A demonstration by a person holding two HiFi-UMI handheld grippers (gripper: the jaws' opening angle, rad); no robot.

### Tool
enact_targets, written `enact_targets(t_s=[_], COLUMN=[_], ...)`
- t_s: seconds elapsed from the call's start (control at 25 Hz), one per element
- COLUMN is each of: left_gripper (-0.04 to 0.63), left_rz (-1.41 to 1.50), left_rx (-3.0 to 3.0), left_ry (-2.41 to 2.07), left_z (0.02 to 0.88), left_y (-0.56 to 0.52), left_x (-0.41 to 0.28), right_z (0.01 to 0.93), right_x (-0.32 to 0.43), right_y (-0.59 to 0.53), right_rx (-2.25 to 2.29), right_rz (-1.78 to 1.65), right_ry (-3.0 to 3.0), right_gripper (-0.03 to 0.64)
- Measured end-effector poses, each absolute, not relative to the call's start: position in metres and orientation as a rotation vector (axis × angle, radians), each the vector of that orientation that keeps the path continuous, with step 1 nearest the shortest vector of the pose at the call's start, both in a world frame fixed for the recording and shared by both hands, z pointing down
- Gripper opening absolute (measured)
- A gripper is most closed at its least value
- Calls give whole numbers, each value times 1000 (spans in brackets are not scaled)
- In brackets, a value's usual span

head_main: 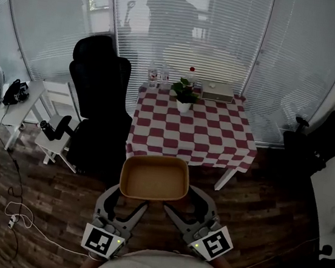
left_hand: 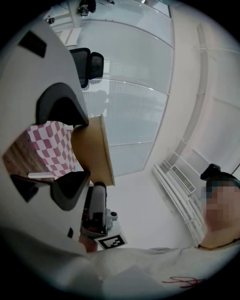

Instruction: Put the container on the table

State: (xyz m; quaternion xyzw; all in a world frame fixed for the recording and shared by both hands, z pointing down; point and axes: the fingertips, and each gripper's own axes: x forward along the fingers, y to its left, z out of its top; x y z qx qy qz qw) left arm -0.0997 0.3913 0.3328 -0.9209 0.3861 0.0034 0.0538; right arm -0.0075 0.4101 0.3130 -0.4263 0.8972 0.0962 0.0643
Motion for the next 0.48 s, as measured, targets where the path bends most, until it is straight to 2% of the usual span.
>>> enact_targets(t_s=[0.48], left_gripper=[307], left_rz=[38], left_rx=[-2795], left_ry=[1146], left_z=[328], left_y=[370], left_x=[-123], right_z=[313], right_x=[-29], right_y=[388], right_rx=[-1301], right_rz=[301], right_ry=[2693], right_gripper=[278])
